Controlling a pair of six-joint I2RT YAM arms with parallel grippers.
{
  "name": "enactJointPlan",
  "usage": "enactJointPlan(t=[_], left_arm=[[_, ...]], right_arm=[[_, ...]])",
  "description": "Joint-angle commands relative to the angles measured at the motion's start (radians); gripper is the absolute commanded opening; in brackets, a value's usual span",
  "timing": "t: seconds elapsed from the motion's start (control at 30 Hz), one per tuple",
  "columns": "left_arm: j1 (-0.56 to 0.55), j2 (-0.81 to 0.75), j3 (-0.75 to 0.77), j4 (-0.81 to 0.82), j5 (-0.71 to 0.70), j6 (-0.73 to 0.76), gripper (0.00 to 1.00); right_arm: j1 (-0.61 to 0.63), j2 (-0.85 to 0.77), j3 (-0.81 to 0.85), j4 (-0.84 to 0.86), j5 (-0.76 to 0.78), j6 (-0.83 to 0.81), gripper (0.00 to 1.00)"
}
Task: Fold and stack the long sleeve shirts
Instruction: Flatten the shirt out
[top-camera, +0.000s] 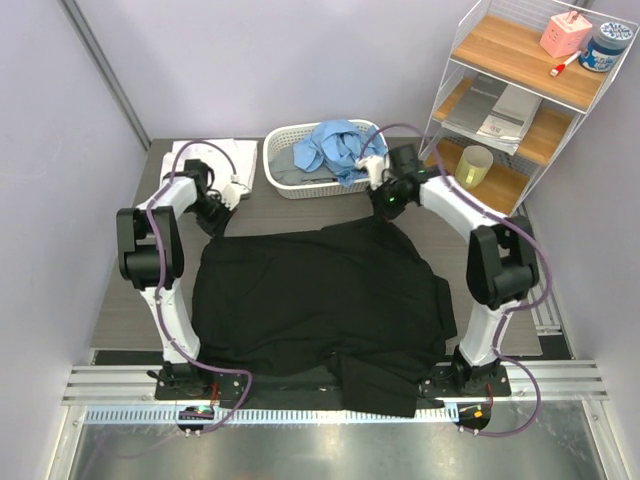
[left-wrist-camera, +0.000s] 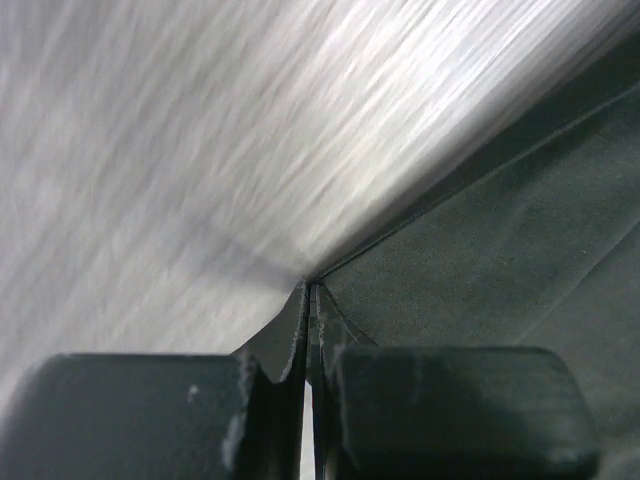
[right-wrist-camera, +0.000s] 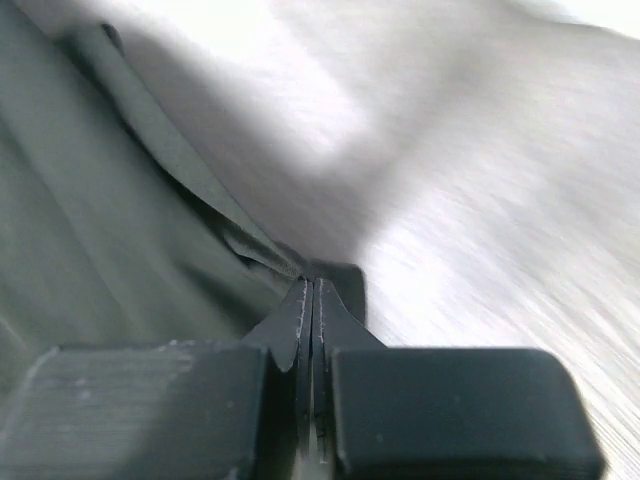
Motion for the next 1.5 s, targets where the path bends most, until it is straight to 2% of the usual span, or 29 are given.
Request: enactJointPlan(t=[0.0, 0.3, 0.53, 0.6, 0.73, 0.8, 0.83, 0.93, 1.17, 1.37, 1.4, 1.47], left_arm=[[0.056, -0.065, -0.031, -0.047, 0.0, 0.032, 0.0], [0.071, -0.148, -0.121, -0.033, 0.026, 0.041, 0.0], [0.077, -0.174, -0.123, 0.027, 0.046, -0.008, 0.02], [0.085, -0.173, -0.098, 0.033, 0.083, -0.029, 0.07], [0.088, -0.131, 0.003, -0.01, 0.109, -0.054, 0.39], [0.088, -0.102, 0.07, -0.06, 0.132, -0.074, 0.46], [0.088, -0.079, 0.086, -0.073, 0.138, -0.088, 0.55], [0.082, -0.055, 0.097, -0.087, 0.143, -0.094, 0.6], [0.074, -0.012, 0.04, 0.027, 0.057, -0.118, 0.59], [0.051, 0.037, 0.035, 0.028, -0.001, -0.069, 0.56], [0.048, 0.036, 0.025, 0.028, -0.006, -0.039, 0.55], [0.039, 0.031, -0.007, 0.045, -0.017, -0.02, 0.44]], right_arm=[[-0.122, -0.13, 0.022, -0.021, -0.012, 0.007, 0.01], [-0.18, -0.075, -0.038, -0.074, -0.039, -0.012, 0.01], [-0.186, -0.014, 0.055, -0.054, -0.082, 0.034, 0.01], [-0.186, 0.003, 0.092, -0.049, -0.085, 0.036, 0.01], [-0.186, 0.043, 0.154, -0.043, -0.078, 0.04, 0.01], [-0.186, 0.06, 0.172, -0.044, -0.072, 0.037, 0.01], [-0.188, 0.058, 0.174, -0.046, -0.072, 0.034, 0.01], [-0.186, 0.04, 0.148, -0.048, -0.079, 0.028, 0.01], [-0.188, 0.034, 0.085, -0.044, -0.049, -0.013, 0.01], [-0.186, 0.101, 0.117, -0.034, -0.036, -0.007, 0.01], [-0.186, 0.107, 0.126, -0.034, -0.033, -0.007, 0.01], [-0.188, 0.117, 0.131, -0.026, -0.03, -0.006, 0.01]])
